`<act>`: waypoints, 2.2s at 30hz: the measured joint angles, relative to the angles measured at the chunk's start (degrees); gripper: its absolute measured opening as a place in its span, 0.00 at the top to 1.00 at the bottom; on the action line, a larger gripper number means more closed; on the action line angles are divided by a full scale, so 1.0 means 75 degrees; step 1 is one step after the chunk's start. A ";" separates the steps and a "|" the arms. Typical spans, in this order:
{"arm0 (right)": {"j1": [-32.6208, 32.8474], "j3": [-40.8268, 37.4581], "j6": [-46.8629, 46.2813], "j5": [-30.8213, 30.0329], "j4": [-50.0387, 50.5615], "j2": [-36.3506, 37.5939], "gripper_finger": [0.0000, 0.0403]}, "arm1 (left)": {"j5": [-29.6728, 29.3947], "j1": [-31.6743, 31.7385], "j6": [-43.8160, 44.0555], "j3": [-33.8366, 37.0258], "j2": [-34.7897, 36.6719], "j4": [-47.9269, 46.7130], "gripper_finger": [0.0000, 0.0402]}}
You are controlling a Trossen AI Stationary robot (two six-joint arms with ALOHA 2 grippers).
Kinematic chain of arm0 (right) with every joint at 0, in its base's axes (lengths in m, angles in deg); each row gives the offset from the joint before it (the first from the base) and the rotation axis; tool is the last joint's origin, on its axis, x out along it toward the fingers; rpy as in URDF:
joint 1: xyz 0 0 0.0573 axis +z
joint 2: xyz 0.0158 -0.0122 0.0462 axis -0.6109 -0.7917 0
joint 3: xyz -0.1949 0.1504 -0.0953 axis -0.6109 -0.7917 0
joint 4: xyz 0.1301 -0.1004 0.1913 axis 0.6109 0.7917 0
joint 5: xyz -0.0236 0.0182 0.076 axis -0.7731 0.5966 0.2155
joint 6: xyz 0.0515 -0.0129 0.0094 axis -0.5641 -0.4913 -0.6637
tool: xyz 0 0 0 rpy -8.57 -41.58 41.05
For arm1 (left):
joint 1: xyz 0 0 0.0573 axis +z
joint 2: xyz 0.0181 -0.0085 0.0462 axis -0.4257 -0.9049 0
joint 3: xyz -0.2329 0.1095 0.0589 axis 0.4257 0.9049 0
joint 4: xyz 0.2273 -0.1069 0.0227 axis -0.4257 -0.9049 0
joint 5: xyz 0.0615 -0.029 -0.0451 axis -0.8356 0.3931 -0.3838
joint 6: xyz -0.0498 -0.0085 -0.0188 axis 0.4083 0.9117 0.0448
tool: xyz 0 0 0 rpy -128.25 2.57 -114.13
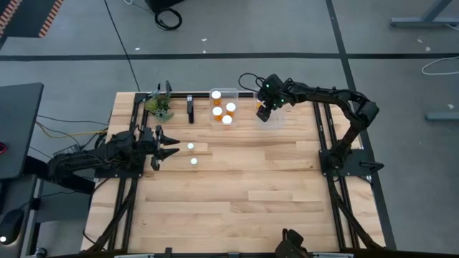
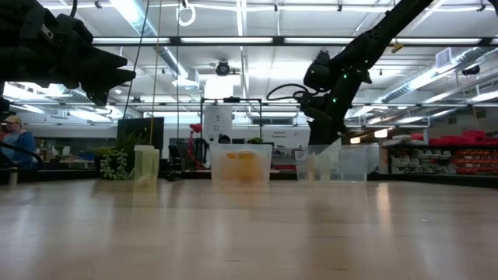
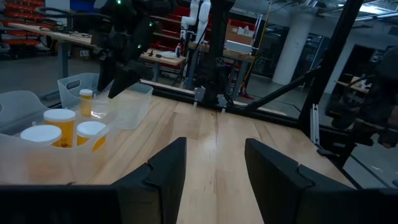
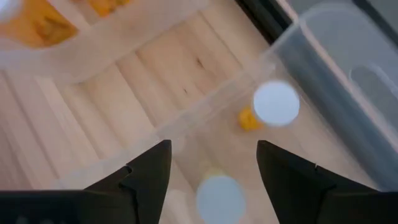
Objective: Pick and place medicine bottles into bin by pill shape (circle, oval)
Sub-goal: Put the small yellow pill bottle into the right transparent bin
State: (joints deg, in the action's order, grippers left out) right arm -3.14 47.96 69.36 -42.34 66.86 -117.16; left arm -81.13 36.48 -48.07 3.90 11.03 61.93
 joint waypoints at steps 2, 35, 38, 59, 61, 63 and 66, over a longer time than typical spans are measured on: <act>0.0095 0.0152 0.0050 -0.0082 0.0058 0.0000 0.39 | 0.0000 0.0000 0.0000 -0.0002 0.0001 0.0002 0.57; 0.1856 0.0908 -0.0199 -0.0589 -0.0452 0.0006 0.39 | 0.0000 0.0000 0.0000 -0.0001 0.0001 0.0000 0.57; 0.1957 0.0908 -0.0226 -0.0589 -0.0467 0.0006 0.39 | 0.0000 0.0000 0.0000 -0.0001 0.0000 0.0001 0.57; 0.2721 0.2509 -0.0137 -0.0602 0.0399 0.0006 0.41 | 0.0003 0.0000 0.0000 0.0000 0.0000 0.0001 0.57; 0.2762 0.2662 -0.0134 -0.0595 0.0506 0.0006 0.41 | 0.0003 0.0000 0.0000 0.0000 0.0000 0.0003 0.57; 0.2798 0.2769 -0.0079 -0.0592 0.0489 0.0006 0.41 | 0.0001 0.0000 0.0000 -0.0002 0.0000 0.0001 0.57; 0.2868 0.2841 -0.0075 -0.0594 0.0544 0.0006 0.41 | 0.0000 0.0000 0.0000 0.0000 0.0000 0.0003 0.57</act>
State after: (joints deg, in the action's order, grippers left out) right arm 18.37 69.27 68.79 -46.80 70.94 -117.11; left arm -81.13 36.48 -48.07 3.90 11.03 61.95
